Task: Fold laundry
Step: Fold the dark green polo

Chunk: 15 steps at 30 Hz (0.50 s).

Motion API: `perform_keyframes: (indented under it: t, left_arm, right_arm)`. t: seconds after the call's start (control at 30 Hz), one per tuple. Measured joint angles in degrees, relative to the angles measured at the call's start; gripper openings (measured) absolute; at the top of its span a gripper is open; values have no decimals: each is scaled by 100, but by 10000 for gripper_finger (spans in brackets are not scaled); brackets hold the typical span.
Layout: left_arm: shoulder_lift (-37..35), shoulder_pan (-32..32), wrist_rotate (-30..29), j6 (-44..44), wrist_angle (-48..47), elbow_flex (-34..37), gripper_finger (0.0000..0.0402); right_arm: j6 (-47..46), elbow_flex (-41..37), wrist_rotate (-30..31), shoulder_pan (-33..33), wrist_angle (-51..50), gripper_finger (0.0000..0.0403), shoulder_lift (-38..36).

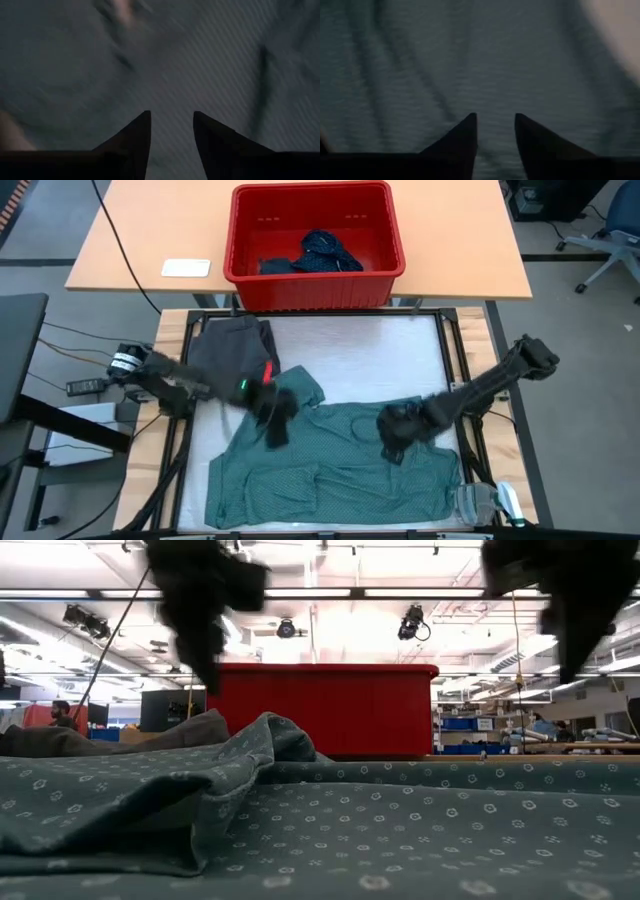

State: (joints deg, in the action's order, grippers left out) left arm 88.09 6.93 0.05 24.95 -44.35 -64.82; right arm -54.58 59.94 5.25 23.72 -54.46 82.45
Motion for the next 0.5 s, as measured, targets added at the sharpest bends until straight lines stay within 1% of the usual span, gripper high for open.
perform_keyframes:
  t: [0.13,0.23,0.33,0.43,0.5]
  left_arm:
    - [4,-1546,559,-1144,452,0,159]
    - [127,-2500,1155,-1795,885,0,181]
    - [495,-3095,1565,-2286,1269,-2,217]
    - [927,-3383,1775,-2849,1523,0,250]
    - [1174,-3482,1772,-3258,1578,0,266]
  right_arm:
    - [886,-1,-12,-842,-462,202,-244]
    - [1349,-128,-33,-1393,-512,228,-386]
    - [1615,-502,-221,-1889,-338,239,-557]
    - [1713,-995,-605,-2295,-151,240,-784]
    - [1714,-1318,-850,-2479,5,239,-974]
